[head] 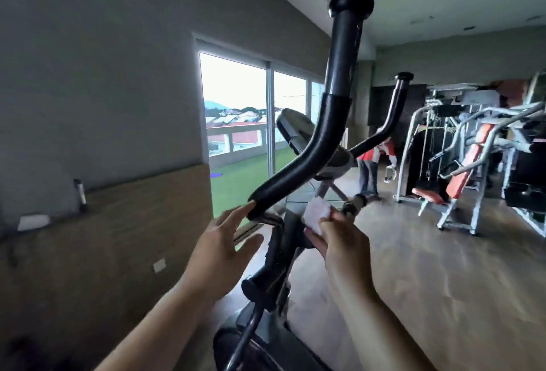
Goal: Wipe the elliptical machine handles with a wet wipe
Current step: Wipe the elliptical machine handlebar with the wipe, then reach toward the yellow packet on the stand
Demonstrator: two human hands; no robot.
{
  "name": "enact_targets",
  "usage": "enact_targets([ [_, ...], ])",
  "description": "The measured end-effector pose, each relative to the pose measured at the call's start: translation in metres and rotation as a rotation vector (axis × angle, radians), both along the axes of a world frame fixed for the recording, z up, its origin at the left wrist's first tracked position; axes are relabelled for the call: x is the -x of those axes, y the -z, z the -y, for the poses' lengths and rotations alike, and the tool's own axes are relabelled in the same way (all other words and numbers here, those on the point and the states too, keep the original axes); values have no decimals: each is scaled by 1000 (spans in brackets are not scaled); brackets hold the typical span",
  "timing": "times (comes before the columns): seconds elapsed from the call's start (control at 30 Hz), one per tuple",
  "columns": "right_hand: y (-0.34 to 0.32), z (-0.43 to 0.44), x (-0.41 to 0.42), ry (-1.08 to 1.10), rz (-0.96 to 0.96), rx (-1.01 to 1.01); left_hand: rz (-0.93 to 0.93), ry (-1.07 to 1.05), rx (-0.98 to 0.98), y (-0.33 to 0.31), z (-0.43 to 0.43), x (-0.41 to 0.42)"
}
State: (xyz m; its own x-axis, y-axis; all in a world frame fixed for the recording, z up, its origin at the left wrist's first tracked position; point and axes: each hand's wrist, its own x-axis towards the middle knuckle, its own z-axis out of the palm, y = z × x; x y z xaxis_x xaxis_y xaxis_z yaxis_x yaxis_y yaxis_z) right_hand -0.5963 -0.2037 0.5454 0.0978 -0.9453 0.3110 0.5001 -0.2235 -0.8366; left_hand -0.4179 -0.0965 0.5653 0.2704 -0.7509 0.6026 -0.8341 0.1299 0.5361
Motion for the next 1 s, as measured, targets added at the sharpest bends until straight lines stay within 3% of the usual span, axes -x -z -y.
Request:
enact_targets([
  [0.17, 40, -26, -12, -227, -101, -176, -85, -208, -171, 39, -58, 10],
  [0.33, 53, -73, -30, -414, -153, -171, -54, -385, -271, 56, -120, 12],
  [0.7, 44, -165, -65, -631, -341, 271, -42, -582, -276, 56, -227, 19],
  [1.0, 26, -254, -76, -795, -378, 404, -36, -780, -276, 50, -330, 43],
])
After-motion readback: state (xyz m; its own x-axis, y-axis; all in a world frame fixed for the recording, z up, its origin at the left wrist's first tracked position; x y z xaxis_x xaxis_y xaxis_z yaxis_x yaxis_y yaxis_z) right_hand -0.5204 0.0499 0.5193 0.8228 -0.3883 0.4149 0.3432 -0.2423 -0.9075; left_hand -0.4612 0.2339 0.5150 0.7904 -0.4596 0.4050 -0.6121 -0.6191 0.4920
